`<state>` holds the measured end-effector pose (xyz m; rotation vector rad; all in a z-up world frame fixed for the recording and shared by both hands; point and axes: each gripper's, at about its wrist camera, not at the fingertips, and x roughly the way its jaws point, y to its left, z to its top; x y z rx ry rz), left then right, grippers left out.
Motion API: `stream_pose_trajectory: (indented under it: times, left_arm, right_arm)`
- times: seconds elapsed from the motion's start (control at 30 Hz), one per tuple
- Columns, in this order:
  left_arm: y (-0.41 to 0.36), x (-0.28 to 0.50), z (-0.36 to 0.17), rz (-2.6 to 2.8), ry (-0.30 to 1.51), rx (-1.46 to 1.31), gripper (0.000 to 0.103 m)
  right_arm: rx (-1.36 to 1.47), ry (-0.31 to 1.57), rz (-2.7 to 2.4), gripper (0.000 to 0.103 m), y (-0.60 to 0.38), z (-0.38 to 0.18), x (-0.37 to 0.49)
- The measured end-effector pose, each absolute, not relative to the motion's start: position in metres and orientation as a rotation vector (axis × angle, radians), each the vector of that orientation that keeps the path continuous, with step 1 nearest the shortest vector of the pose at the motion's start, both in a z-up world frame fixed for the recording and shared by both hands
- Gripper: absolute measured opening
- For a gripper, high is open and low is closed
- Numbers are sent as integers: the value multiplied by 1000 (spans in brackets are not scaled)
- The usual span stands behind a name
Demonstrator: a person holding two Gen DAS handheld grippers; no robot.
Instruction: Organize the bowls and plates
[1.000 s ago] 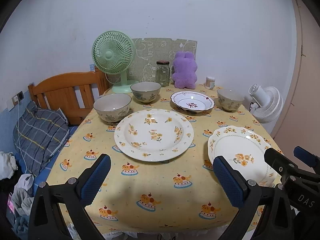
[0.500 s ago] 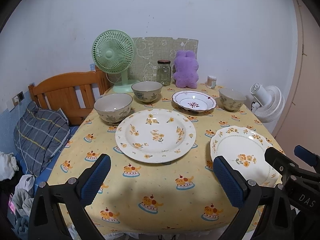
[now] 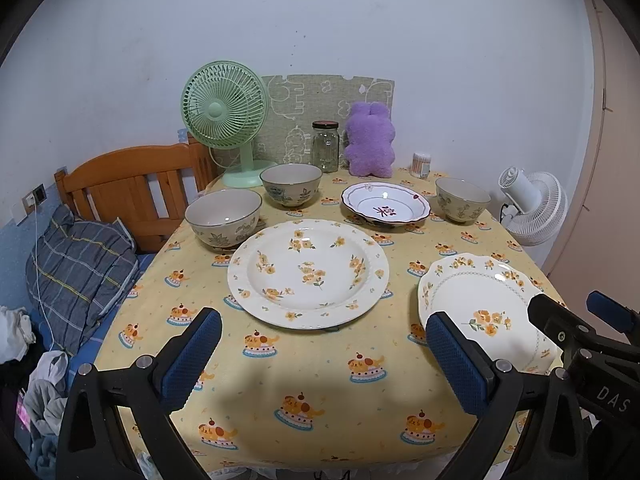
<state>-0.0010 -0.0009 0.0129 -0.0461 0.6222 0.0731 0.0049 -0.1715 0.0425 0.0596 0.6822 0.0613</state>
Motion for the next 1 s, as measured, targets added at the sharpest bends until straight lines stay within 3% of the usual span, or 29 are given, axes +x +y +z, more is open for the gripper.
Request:
stream_pose_trajectory:
  times: [1.0]
  left_arm:
    - [-7, 4, 12, 51, 635, -43, 103]
  right_arm:
    - [61, 697, 37, 99, -175, 42, 5]
